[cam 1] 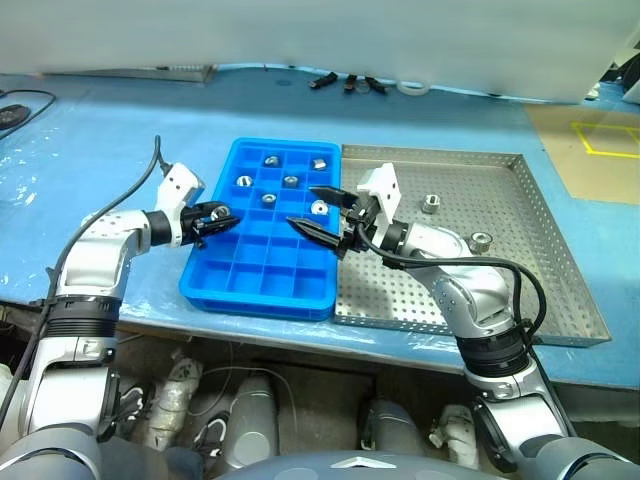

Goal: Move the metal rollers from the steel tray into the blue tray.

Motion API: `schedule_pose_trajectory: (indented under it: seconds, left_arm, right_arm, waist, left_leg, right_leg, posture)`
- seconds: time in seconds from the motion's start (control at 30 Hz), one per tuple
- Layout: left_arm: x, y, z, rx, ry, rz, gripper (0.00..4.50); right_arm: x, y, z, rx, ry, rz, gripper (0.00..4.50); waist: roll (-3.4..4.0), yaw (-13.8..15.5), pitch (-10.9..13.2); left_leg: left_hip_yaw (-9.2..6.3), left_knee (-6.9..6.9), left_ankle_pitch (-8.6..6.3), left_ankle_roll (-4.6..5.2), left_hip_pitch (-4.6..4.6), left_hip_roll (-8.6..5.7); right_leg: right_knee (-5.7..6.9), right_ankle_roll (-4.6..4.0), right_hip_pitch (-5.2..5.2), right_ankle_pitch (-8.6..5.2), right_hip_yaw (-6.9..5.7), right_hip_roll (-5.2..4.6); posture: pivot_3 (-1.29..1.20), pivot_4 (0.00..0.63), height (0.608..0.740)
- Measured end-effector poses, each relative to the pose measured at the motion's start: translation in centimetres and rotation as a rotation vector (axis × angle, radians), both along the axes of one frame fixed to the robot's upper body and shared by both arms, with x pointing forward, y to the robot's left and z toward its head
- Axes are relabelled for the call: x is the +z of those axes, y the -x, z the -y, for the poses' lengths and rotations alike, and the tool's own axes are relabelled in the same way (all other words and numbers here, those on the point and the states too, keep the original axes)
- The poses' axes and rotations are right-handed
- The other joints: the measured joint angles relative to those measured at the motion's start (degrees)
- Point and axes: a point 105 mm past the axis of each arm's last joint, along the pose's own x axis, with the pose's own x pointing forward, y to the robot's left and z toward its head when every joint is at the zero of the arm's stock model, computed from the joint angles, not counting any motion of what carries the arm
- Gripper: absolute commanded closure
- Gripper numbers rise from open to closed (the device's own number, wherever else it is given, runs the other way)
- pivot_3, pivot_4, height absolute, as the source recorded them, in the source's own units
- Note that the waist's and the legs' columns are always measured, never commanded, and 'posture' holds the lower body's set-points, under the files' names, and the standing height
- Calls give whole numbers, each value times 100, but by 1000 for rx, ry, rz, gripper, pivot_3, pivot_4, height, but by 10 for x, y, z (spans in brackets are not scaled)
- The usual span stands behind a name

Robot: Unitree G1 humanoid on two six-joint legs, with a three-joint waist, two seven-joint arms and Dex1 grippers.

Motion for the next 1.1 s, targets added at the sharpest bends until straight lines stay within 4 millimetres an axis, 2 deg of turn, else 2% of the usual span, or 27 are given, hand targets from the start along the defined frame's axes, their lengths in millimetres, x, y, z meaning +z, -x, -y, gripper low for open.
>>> schedule_pose_trajectory:
  seconds: [0.1, 0.3, 0.47, 0.63, 0.73, 0.77, 0.87, 0.93, 1.03, 1.1]
  left_arm:
    - [-9, -5, -7, 50, -3, -9, 2794]
    - [-12, -16, -3, 54, -6, 2, 2794]
    - [-12, -23, -1, 49, -10, 11, 1204]
    - [-4, -24, 2, 2, -13, 9, 1204]
    - [16, -30, 10, -47, -1, 41, 1204]
    - [24, -31, 14, -71, 7, 56, 1204]
    - [60, -34, 44, -212, 37, 129, 1204]
    - [76, -33, 71, -323, 54, 164, 1204]
    - [86, -32, 113, -469, 78, 177, 1204]
    - [80, -33, 143, -553, 61, 167, 1204]
  right_arm:
    - [1, 1, 1, -5, 0, 1, 593]
    - [-4, 2, 4, -27, 0, -20, 593]
    - [-5, 2, 7, -52, 1, -20, 593]
    - [-5, 3, 14, -87, 5, -16, 593]
    - [-3, 4, 18, -103, 7, -3, 593]
    - [-3, 5, 19, -108, 8, 1, 593]
    - [-1, 7, 29, -149, 20, 16, 593]
    - [0, 8, 42, -206, 22, 21, 593]
    - [2, 10, 64, -304, 22, 27, 593]
    - [2, 13, 78, -380, 24, 30, 593]
  waist:
    - [-1, -10, 0]
    - [-2, -23, -2]
    - [-2, -29, -2]
    - [-2, -52, -2]
    - [-3, -26, -1]
    - [-3, -23, -1]
    - [-4, -28, -1]
    - [-4, -40, -1]
    - [-4, -82, -2]
    - [-4, -140, -2]
  left_leg:
    - [-2, -1, 6, -9, -4, 1]
    - [-3, -1, 26, -42, -13, 45]
    - [-2, -4, 38, -63, -9, 75]
    - [-1, -3, 41, -66, -9, 76]
    - [-1, -1, 41, -66, -15, 75]
    - [0, 0, 41, -66, -17, 74]
    - [5, 4, 40, -64, -15, 67]
    - [8, 6, 39, -63, -13, 67]
    - [11, 9, 39, -61, -10, 68]
    - [12, 8, 38, -60, -9, 68]
  right_leg:
    - [16, 22, -19, 0, 7, 6]
    - [25, 25, -42, 1, 15, 55]
    - [40, 22, -52, 0, 17, 82]
    - [47, 21, -59, 1, 22, 85]
    - [47, 21, -58, 1, 22, 84]
    - [46, 21, -57, 1, 22, 83]
    - [46, 21, -54, 1, 28, 82]
    - [45, 21, -53, 1, 32, 82]
    - [45, 22, -52, 2, 39, 82]
    - [43, 22, -50, 2, 40, 82]
  posture:
    - [103, 150, 740]
    - [67, 150, 740]
    - [27, 150, 740]
    - [-21, 150, 740]
    - [-48, 150, 740]
    - [-77, 150, 740]
    - [-127, 150, 740]
    - [-180, 150, 740]
    - [-297, 150, 740]
    - [-361, 150, 740]
